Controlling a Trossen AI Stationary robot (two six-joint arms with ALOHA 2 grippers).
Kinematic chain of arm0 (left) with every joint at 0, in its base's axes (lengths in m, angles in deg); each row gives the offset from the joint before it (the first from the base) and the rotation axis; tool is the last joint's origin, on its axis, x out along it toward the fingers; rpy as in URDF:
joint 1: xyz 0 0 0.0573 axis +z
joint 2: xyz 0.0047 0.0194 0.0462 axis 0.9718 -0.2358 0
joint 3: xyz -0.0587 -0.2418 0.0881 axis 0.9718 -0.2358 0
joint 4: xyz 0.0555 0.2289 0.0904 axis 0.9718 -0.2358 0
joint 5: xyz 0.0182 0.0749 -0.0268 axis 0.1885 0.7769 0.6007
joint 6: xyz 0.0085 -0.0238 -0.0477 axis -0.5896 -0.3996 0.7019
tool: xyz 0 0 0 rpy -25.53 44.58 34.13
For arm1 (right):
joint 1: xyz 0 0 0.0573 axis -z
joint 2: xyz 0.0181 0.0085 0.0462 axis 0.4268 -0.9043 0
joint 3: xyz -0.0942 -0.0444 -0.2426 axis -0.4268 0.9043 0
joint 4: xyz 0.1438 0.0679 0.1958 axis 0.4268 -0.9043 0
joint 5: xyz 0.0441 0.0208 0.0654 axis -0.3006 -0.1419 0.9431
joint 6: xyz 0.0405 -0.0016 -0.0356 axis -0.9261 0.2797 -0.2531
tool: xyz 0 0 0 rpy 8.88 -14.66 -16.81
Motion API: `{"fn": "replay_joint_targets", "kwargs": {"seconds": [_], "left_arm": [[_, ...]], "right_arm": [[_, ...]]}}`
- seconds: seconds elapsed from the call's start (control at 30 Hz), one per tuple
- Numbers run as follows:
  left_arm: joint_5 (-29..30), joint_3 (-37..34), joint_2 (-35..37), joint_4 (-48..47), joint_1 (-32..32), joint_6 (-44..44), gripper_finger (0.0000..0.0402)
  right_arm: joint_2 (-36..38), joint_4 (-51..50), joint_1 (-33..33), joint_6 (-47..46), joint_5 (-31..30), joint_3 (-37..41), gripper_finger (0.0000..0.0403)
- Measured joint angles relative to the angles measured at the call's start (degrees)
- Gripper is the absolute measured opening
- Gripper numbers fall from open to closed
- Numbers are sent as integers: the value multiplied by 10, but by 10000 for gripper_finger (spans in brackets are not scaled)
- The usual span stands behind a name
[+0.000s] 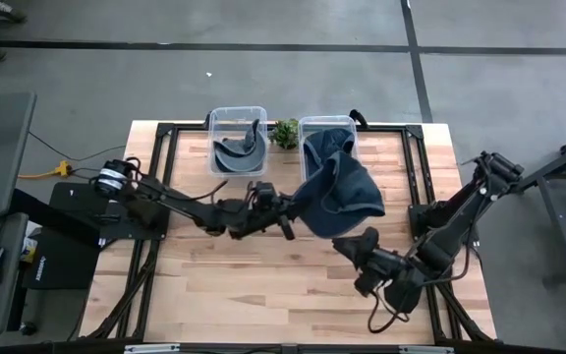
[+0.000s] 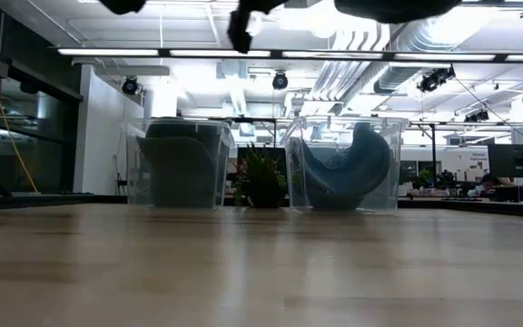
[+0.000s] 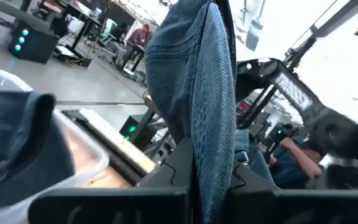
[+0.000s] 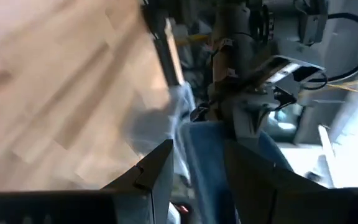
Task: Pick & Place hat
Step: Put the blue cap into the right transparent bin
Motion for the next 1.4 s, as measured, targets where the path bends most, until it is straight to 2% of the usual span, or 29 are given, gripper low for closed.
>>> {"fn": "replay_joint_targets", "kwargs": {"seconds": [0.17,0.37,0.67,0.97,1.17,1.27,1.4], "left_arm": [[-28,42,-25,-26,15,3,5],[-36,57,-37,-27,13,4,5],[-36,57,-37,-30,13,2,5],[-41,57,-37,-38,13,8,6],[-42,57,-37,-38,13,8,6],[-43,57,-37,-38,13,10,6],[-48,57,-37,-38,13,11,6]], "right_arm": [[-15,1,4,16,-63,0,135],[-15,-8,9,0,-65,0,135],[-15,-84,9,-63,-49,0,135],[-15,-119,-1,-77,-106,0,135],[-15,-123,9,-105,-86,0,134],[-15,-131,16,-122,-90,0,117],[-15,-139,24,-138,-85,0,60]]}}
